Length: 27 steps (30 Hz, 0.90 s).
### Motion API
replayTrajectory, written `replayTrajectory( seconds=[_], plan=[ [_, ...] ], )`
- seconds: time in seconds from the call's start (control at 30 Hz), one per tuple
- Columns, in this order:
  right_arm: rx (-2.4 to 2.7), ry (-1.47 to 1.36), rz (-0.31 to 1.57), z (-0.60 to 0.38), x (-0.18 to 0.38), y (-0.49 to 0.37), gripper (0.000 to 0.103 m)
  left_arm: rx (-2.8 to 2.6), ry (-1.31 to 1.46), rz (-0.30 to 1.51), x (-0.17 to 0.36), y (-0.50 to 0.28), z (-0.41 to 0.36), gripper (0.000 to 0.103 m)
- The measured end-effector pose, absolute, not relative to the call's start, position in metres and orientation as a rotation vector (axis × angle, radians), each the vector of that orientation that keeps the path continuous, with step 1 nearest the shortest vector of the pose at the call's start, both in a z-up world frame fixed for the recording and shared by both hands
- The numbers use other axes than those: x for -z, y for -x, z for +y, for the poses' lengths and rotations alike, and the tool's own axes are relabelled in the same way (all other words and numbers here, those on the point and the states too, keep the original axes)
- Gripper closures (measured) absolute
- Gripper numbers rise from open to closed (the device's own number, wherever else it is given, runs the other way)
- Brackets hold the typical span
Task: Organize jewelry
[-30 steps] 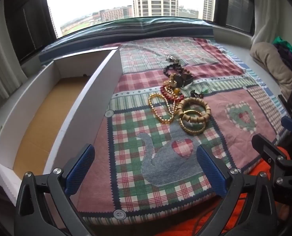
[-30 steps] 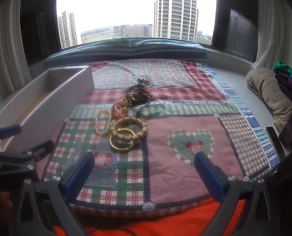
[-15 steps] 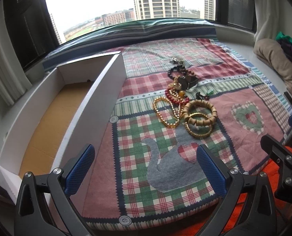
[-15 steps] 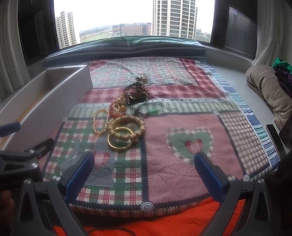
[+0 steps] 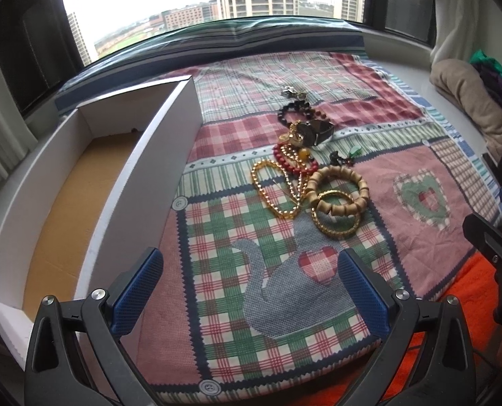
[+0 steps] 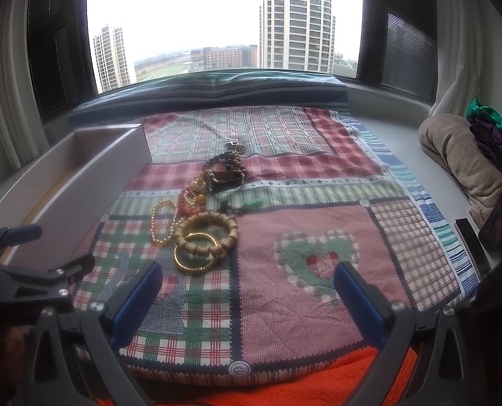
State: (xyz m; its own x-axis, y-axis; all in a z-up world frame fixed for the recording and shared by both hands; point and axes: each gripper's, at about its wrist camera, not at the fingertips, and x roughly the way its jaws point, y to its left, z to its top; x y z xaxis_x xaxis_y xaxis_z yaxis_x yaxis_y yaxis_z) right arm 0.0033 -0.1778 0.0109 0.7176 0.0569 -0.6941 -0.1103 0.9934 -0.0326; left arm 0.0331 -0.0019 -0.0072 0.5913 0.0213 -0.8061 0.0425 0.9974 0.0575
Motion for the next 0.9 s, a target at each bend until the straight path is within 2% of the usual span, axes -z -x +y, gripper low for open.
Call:
replayTrajectory(
  seconds=[0.2, 0.4, 0.57, 0.9],
  plan=[
    [-0.096, 0.057, 0.778, -0.183, -0.014, -0.015, 0.000, 0.005, -0.090, 0.895, -0.009, -0.044, -0.005, 0.001],
    [-0.058, 0.037, 0.781, -0.193, -0.015, -0.021, 0.000, -0.105, -0.253, 0.966, 0.014, -0.044, -0.022, 0.001],
    [-0.038, 0.053, 0.775, -0.195, -0.014, -0.021, 0.000, 0.018, -0.068, 0.997, 0.015, -0.042, -0.012, 0.001],
    [-0.028, 0.053, 0.760, -0.196, -0.015, -0.019, 0.000, -0.010, -0.018, 0.786, -0.006, -0.022, -0.013, 0.001]
  ],
)
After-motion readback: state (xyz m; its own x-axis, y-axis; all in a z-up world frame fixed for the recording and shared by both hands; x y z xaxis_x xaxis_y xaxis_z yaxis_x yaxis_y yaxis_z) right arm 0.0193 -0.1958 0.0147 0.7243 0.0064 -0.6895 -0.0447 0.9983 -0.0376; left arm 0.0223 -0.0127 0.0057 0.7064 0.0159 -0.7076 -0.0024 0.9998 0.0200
